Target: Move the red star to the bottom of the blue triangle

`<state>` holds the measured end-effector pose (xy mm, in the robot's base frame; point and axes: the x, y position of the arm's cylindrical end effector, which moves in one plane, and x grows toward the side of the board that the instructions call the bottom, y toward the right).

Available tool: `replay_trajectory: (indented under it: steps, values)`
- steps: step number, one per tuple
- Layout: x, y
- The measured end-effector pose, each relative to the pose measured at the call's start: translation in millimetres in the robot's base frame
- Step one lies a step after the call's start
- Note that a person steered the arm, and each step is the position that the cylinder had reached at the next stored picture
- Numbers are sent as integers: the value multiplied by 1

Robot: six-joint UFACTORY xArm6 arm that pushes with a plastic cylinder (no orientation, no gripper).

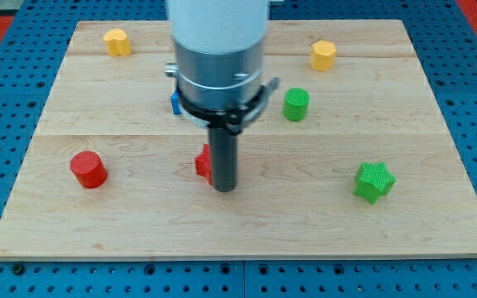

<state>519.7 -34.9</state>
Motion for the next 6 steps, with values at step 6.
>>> replay_trajectory:
  steps: [6]
  values:
    - [-99, -47]
